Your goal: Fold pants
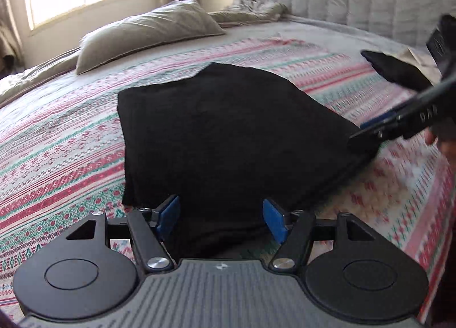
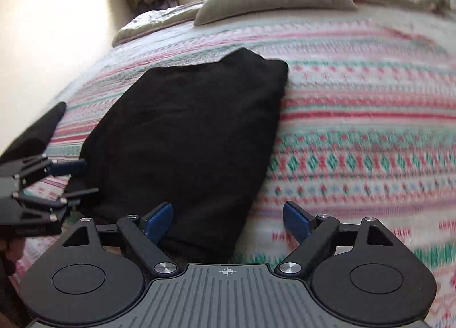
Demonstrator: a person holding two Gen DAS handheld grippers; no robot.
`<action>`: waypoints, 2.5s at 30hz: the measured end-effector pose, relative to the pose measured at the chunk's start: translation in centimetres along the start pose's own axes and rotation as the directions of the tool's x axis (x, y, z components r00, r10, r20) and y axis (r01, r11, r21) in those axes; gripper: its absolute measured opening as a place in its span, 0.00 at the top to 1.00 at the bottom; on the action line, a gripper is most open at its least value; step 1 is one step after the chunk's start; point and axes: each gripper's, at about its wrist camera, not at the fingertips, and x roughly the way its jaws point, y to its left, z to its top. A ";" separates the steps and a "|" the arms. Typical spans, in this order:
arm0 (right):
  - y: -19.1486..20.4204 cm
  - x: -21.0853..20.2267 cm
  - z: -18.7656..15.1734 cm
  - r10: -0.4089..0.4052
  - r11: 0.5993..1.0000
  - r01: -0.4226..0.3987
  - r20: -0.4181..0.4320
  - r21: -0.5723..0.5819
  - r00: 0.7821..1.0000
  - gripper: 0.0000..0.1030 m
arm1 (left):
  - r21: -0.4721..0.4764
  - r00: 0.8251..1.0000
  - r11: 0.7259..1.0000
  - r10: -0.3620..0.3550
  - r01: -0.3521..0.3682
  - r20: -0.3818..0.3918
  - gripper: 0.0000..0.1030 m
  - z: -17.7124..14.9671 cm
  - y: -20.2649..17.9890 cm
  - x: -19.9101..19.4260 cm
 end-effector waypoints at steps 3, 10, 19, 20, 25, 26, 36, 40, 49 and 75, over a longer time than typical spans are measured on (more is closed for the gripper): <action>0.3 -1.1 -0.5 0.001 1.000 -0.002 -0.029 -0.011 1.000 0.14 | -0.011 1.000 1.000 -0.023 0.023 0.001 0.26 0.0 -0.4 -1.3; 3.1 -4.2 -1.3 -0.099 0.991 0.106 0.078 -0.084 0.992 0.10 | -0.200 0.998 0.979 0.051 -0.044 0.030 0.06 0.3 -1.7 -3.2; 5.8 -4.8 -2.4 -0.168 0.976 0.184 0.142 -0.112 0.976 0.05 | -0.312 0.969 0.919 0.247 -0.242 -0.025 0.00 0.5 -3.6 -3.2; 5.8 -4.7 -2.4 -0.178 0.976 0.193 0.145 -0.103 0.973 0.05 | -0.324 0.967 0.913 0.254 -0.249 -0.030 0.00 0.5 -3.6 -3.2; 5.9 -4.5 -2.7 -0.234 0.965 0.249 0.164 -0.081 0.958 0.01 | -0.330 0.938 0.878 0.325 -0.347 -0.123 0.00 0.3 -4.0 -2.4; 6.0 -4.3 -2.8 -0.240 0.964 0.255 0.161 -0.080 0.957 0.01 | -0.344 0.939 0.873 0.318 -0.344 -0.134 0.00 0.2 -3.9 -2.3; 6.7 -2.9 -3.2 -0.239 0.964 0.251 0.126 -0.090 0.963 0.00 | -0.374 0.930 0.851 0.337 -0.368 -0.148 0.00 -0.2 -3.9 -2.4; 7.0 -2.5 -3.4 -0.245 0.962 0.257 0.119 -0.096 0.962 0.00 | -0.376 0.930 0.850 0.336 -0.368 -0.150 0.00 -0.2 -3.9 -2.4; 7.1 -2.2 -3.6 -0.254 0.959 0.265 0.108 -0.100 0.961 0.00 | -0.375 0.931 0.852 0.332 -0.365 -0.150 0.00 -0.2 -3.9 -2.5; 7.3 -2.1 -3.7 -0.258 0.957 0.269 0.106 -0.108 0.960 0.00 | -0.372 0.933 0.856 0.328 -0.359 -0.146 0.00 -0.2 -4.3 -2.5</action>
